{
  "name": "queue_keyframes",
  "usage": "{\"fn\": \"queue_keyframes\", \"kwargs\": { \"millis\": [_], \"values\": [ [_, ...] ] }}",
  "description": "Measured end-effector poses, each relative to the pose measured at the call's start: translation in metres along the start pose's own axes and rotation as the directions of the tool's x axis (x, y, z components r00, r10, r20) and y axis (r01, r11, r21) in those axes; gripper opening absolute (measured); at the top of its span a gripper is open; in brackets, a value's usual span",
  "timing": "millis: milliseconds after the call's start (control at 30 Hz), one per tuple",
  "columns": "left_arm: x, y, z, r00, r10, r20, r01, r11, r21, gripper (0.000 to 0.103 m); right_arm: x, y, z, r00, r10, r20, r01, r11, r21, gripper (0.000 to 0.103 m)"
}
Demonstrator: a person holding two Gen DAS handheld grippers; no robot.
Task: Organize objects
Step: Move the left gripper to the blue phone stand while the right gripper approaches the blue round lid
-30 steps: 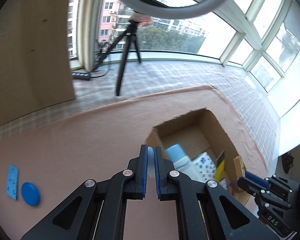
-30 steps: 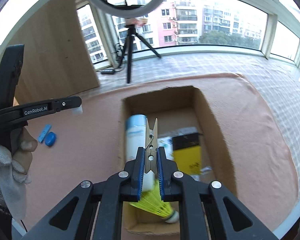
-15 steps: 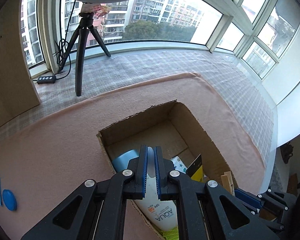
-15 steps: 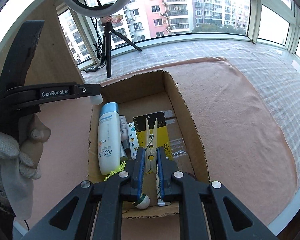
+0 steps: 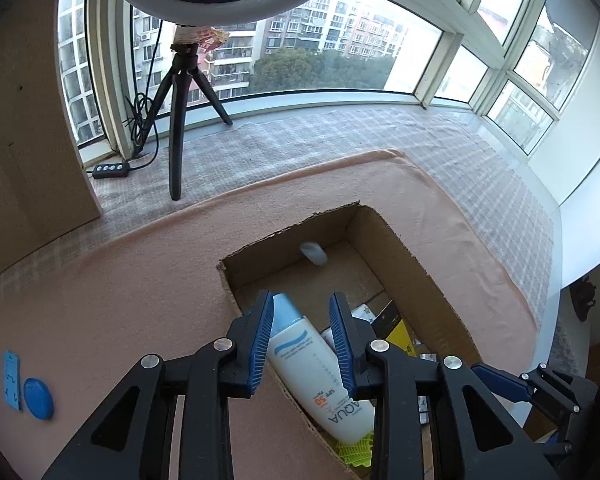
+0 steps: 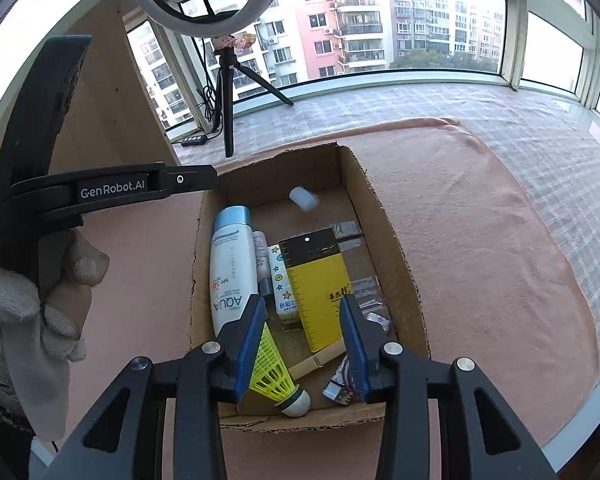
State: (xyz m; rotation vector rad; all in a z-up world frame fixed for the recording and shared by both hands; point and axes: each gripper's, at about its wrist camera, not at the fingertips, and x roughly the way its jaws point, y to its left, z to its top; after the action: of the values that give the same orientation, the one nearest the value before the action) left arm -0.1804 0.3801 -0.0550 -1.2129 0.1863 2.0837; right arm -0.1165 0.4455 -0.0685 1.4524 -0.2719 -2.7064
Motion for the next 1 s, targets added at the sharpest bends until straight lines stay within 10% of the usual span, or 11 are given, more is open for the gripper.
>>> {"fn": "queue_keyframes", "kwargs": {
  "millis": [1000],
  "values": [
    [-0.094,0.253,-0.148,0.977,0.198,-0.076,-0.211,0.934,-0.287,0.031,0.041,0.182,-0.006,0.982,0.164,-0.092,-0.179,0.964,-0.198,0.044]
  ]
}}
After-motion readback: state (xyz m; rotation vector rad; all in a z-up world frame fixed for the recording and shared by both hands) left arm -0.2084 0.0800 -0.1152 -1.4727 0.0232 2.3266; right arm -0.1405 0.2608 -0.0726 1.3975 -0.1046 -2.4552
